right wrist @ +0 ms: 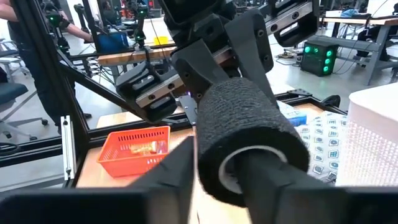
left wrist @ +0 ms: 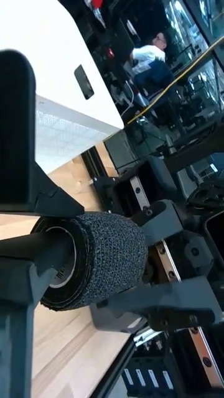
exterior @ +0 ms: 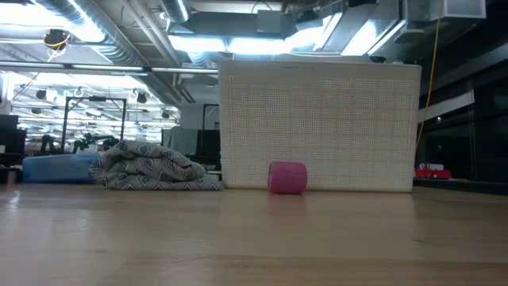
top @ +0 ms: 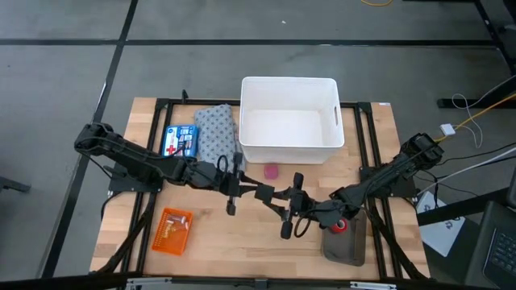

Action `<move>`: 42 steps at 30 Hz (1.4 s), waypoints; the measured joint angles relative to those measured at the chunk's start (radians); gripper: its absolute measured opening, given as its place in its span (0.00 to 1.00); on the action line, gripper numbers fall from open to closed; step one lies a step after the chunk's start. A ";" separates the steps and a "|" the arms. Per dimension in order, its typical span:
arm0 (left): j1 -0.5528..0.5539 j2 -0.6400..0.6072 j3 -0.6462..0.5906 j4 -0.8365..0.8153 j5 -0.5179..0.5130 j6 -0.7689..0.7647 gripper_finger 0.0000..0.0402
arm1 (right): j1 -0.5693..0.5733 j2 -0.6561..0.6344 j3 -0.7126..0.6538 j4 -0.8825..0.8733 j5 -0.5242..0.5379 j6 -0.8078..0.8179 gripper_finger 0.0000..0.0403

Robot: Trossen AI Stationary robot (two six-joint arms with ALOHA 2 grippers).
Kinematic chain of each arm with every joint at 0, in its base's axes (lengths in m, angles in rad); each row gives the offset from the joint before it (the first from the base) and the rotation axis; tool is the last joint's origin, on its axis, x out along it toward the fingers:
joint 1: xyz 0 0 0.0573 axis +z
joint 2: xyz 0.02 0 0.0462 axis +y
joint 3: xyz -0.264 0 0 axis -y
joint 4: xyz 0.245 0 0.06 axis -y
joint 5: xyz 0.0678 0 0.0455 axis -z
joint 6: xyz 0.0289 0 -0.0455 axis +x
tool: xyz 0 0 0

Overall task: Pick & Place Medicine items
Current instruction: Put the black bandage into the black bin

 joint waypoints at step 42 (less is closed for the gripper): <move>-0.040 -0.076 -0.250 -0.127 -0.160 -0.166 0.39 | 0.217 -0.279 0.000 -0.947 0.022 0.980 0.05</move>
